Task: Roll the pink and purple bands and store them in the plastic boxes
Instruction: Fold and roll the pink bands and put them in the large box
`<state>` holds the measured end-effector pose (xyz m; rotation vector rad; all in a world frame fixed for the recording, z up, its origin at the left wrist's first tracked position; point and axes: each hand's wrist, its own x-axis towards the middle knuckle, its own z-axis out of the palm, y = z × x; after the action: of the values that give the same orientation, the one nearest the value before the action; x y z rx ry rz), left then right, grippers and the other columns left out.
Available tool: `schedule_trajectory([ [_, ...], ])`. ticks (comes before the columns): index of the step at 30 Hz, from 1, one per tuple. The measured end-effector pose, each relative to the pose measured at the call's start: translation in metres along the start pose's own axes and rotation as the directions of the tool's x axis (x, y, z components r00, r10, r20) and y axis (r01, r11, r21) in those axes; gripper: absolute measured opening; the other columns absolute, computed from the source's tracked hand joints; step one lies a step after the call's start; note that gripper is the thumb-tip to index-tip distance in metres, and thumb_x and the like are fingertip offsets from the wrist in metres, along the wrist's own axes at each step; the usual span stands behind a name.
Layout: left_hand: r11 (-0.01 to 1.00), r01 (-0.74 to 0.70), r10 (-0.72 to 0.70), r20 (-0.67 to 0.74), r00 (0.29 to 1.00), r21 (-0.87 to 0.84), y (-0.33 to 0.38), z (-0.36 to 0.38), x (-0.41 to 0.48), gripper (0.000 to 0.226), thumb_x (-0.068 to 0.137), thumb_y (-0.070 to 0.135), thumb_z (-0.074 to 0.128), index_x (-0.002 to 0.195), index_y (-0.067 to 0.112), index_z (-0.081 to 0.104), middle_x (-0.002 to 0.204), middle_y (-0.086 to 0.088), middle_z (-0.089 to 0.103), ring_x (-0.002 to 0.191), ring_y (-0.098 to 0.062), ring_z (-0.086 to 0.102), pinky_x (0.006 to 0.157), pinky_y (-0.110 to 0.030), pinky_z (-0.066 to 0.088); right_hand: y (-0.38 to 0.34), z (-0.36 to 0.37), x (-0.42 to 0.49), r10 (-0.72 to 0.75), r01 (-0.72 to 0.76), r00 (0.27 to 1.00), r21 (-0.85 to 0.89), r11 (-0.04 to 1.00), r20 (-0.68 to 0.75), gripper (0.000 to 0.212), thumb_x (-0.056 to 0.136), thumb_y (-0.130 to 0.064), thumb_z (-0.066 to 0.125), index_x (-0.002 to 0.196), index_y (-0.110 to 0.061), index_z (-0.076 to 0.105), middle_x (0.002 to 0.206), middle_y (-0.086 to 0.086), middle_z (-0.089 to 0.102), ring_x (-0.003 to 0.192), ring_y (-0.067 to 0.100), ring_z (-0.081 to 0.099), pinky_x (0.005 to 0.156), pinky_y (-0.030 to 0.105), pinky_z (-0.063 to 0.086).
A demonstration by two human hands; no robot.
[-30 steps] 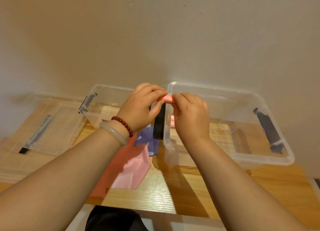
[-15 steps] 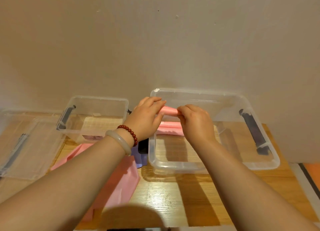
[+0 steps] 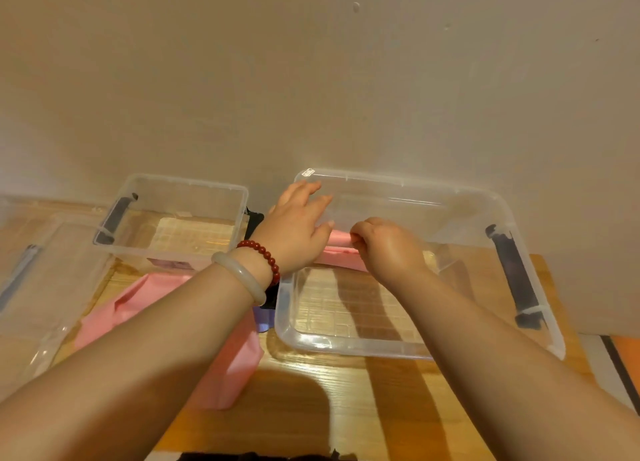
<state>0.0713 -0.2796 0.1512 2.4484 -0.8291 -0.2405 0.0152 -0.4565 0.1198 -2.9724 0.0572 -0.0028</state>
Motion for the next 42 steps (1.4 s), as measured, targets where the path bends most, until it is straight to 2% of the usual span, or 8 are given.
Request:
schedule_trajectory([
  [10,1.0,0.002,-0.002,-0.016,1.0,-0.03,-0.003,0.006,0.012,0.044,0.101,0.031,0.042,0.143,0.019,0.044,0.158,0.003,0.023,0.148,-0.012,0.001,0.12,-0.038,0.008,0.009,0.035,0.015,-0.015,0.027,0.944,-0.033,0.999,0.328,0.022,0.095,-0.016,0.049,0.111,-0.016,0.064,0.111,0.01,0.06,0.098,0.033,0.059,0.072,0.031,0.042],
  [13,0.999,-0.014,0.015,0.016,1.0,-0.041,-0.003,0.005,0.012,0.058,0.09,0.042,0.031,0.141,0.02,0.047,0.157,0.003,0.026,0.148,-0.013,0.002,0.121,-0.042,0.007,0.013,0.041,0.019,0.008,0.008,0.921,-0.04,0.999,0.39,0.024,0.095,-0.015,0.049,0.114,-0.016,0.063,0.114,0.01,0.058,0.103,0.033,0.058,0.081,0.035,0.048],
  [17,0.998,-0.019,0.018,-0.006,1.0,-0.063,-0.007,0.007,0.012,0.061,0.087,0.04,0.029,0.139,0.017,0.05,0.156,0.002,0.028,0.148,-0.013,0.002,0.121,-0.039,0.007,0.013,0.048,0.023,0.032,-0.026,0.89,-0.019,0.999,0.455,0.033,0.097,-0.016,0.05,0.128,-0.019,0.06,0.128,0.009,0.054,0.114,0.03,0.055,0.091,0.035,0.046],
  [22,0.997,-0.03,0.027,-0.031,0.999,-0.077,-0.009,0.01,0.014,0.045,0.097,0.031,0.039,0.137,0.015,0.053,0.156,0.0,0.03,0.148,-0.013,0.003,0.117,-0.03,0.004,0.008,0.053,0.027,0.075,-0.06,0.891,-0.047,0.997,0.447,0.035,0.095,-0.014,0.053,0.128,-0.022,0.062,0.129,0.007,0.056,0.115,0.029,0.056,0.093,0.034,0.046],
  [25,0.995,-0.039,0.035,-0.044,0.998,-0.089,-0.009,0.011,0.014,0.051,0.092,0.035,0.035,0.135,0.016,0.055,0.155,0.0,0.032,0.148,-0.013,0.005,0.118,-0.033,0.008,0.008,0.057,0.028,0.091,-0.085,0.901,-0.033,0.996,0.423,0.033,0.094,-0.013,0.057,0.126,-0.019,0.063,0.13,0.007,0.054,0.117,0.03,0.054,0.096,0.036,0.047],
  [27,0.995,-0.038,0.033,-0.049,0.998,-0.093,-0.009,0.011,0.014,0.043,0.097,0.029,0.039,0.135,0.016,0.055,0.155,0.0,0.032,0.148,-0.013,0.005,0.119,-0.035,0.009,0.008,0.058,0.029,0.091,-0.089,0.902,-0.025,0.996,0.423,0.033,0.095,-0.013,0.056,0.128,-0.018,0.062,0.131,0.008,0.053,0.118,0.03,0.053,0.096,0.035,0.047],
  [34,0.994,-0.036,0.028,-0.075,0.997,-0.104,-0.009,0.012,0.014,0.036,0.1,0.018,0.044,0.135,0.015,0.055,0.155,0.0,0.031,0.148,-0.013,0.005,0.118,-0.032,0.008,0.009,0.063,0.03,0.073,-0.076,0.914,-0.007,0.997,0.399,0.025,0.094,-0.012,0.051,0.117,-0.018,0.059,0.12,0.009,0.058,0.107,0.03,0.056,0.076,0.032,0.041],
  [42,0.994,-0.036,0.028,-0.075,0.997,-0.103,-0.007,0.01,0.013,0.036,0.101,0.018,0.042,0.134,0.015,0.055,0.155,0.002,0.031,0.147,-0.011,0.004,0.114,-0.023,0.004,0.011,0.067,0.033,0.097,-0.126,0.905,0.041,0.991,0.415,0.028,0.092,-0.006,0.054,0.117,-0.016,0.063,0.125,0.008,0.053,0.112,0.03,0.053,0.087,0.032,0.044],
])
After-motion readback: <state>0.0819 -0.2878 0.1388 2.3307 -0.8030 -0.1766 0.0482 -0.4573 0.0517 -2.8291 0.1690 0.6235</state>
